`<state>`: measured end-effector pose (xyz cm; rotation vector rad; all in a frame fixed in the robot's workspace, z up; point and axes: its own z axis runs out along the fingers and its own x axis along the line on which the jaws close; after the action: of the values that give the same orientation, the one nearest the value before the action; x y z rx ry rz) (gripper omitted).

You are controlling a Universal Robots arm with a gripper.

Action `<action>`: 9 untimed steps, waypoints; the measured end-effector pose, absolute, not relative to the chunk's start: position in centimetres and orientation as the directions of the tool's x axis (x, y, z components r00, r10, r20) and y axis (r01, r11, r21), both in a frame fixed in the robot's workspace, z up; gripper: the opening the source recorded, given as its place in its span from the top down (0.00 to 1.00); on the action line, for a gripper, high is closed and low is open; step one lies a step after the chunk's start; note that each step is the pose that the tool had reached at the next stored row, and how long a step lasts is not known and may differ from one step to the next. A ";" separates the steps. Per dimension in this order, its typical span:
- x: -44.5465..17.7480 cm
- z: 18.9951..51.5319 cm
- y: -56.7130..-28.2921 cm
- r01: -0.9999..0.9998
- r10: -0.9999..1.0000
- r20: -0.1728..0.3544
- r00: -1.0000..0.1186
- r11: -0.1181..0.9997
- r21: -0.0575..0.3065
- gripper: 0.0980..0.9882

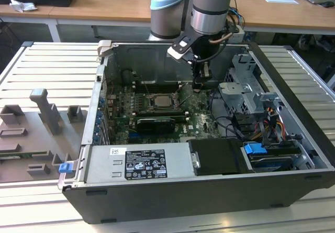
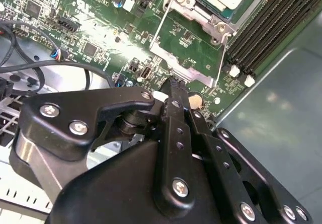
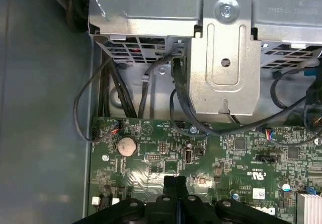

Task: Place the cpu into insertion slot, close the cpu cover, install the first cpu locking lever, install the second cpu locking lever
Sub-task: 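Close the cpu cover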

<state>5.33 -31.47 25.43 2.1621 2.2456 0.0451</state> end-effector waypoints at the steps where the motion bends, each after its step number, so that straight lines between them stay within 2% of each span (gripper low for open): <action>1: 5.3 25.4 -31.5 0.999 0.999 0.003 -0.038 0.038 0.038 0.99; 9: 2.5 25.4 -31.5 0.999 0.999 0.003 -0.038 0.038 0.038 0.99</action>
<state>2.51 -31.48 25.38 2.1621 2.2453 0.0451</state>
